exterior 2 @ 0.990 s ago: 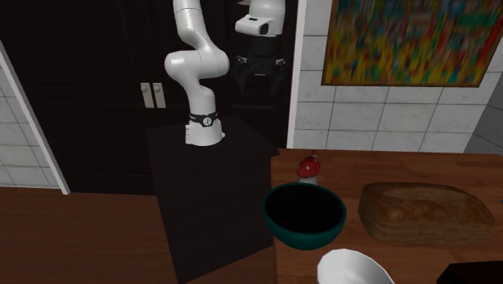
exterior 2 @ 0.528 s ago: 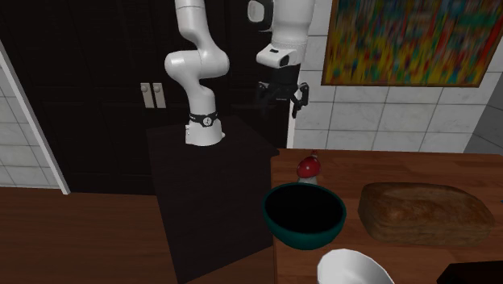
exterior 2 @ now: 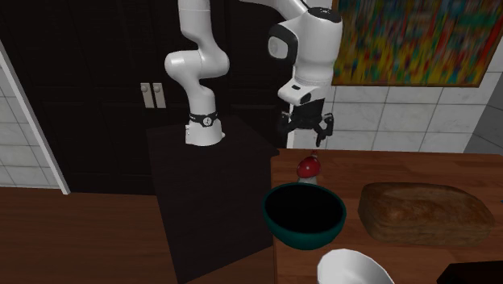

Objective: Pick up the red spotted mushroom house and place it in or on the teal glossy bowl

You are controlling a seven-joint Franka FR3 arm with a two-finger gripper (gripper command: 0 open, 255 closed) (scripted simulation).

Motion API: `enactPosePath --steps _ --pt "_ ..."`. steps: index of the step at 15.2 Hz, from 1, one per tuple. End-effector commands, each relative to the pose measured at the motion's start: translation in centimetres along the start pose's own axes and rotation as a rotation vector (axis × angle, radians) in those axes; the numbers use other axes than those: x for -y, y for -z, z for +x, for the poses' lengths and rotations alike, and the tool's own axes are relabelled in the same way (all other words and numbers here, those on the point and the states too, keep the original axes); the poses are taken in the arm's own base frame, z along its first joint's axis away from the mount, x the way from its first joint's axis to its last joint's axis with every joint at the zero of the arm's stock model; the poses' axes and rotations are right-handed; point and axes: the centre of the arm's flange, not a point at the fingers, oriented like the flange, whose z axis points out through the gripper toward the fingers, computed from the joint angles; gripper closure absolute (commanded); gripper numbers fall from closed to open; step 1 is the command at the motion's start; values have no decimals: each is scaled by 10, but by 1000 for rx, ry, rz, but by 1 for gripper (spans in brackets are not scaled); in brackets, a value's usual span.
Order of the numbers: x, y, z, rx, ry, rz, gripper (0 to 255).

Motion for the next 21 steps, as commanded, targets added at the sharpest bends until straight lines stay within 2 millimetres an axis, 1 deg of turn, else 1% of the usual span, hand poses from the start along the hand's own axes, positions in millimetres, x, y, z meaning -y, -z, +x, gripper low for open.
enactPosePath --steps 1,2,3,9,10,18,19,21 --pt "16 -15 13 11 -43 15 0" --pt "24 -23 20 17 -63 22 0" --pt "26 -25 23 18 -69 25 0" --pt "27 -57 22 18 -69 25 0" --pt "27 -65 22 18 -69 25 0" --pt "27 -65 22 18 -69 25 0" --pt "27 -65 22 18 -69 25 255" --pt "27 -65 22 18 -69 25 255"
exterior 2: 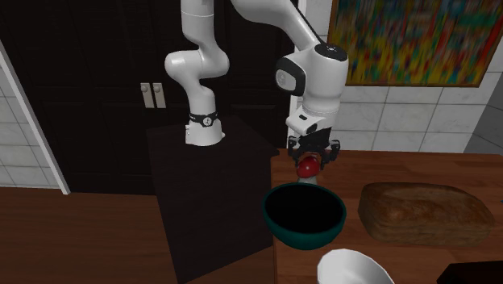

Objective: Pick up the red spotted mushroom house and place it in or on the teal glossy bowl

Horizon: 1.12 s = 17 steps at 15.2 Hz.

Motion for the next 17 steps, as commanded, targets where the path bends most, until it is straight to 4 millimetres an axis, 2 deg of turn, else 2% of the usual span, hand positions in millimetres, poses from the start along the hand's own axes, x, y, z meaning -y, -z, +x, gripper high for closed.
enactPosePath --steps 1,7,17 --pt "0 -1 0 1 -1 -1 255" --pt "-1 -1 0 1 -1 -1 255" --pt "-1 51 -12 1 -1 -1 255"
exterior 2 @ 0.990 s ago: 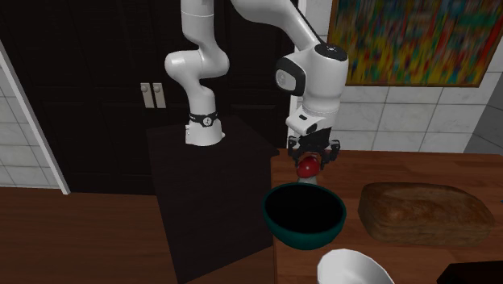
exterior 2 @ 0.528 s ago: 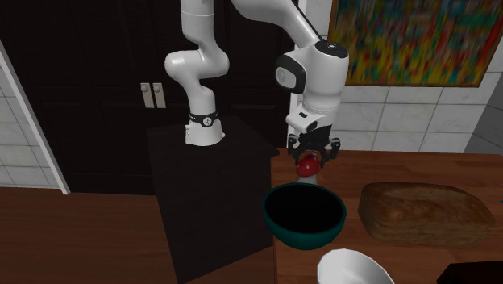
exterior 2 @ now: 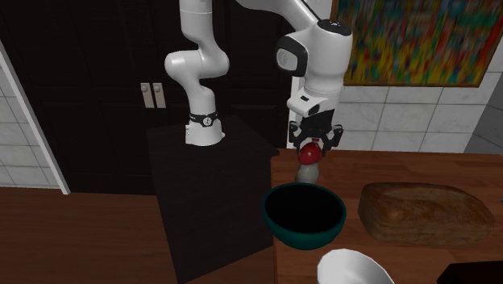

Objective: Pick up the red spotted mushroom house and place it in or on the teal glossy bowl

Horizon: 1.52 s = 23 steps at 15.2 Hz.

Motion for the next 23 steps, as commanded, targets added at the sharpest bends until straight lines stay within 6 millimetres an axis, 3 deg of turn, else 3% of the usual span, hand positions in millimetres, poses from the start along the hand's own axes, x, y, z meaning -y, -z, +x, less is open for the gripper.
enactPosePath --steps 1,23 --pt "0 11 -3 0 0 0 255" --pt "-1 120 -28 0 0 0 255"
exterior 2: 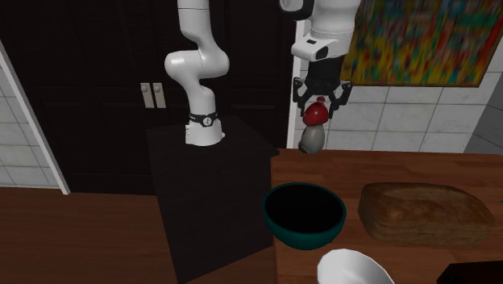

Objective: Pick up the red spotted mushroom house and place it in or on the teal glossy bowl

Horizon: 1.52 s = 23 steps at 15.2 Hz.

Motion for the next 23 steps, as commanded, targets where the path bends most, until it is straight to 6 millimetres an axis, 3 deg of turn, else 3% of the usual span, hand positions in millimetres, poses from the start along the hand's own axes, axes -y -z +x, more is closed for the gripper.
enactPosePath --steps 1,13,23 --pt "-2 9 11 0 0 0 255" --pt "-14 72 154 0 0 0 255" --pt "-13 21 166 0 0 0 255"
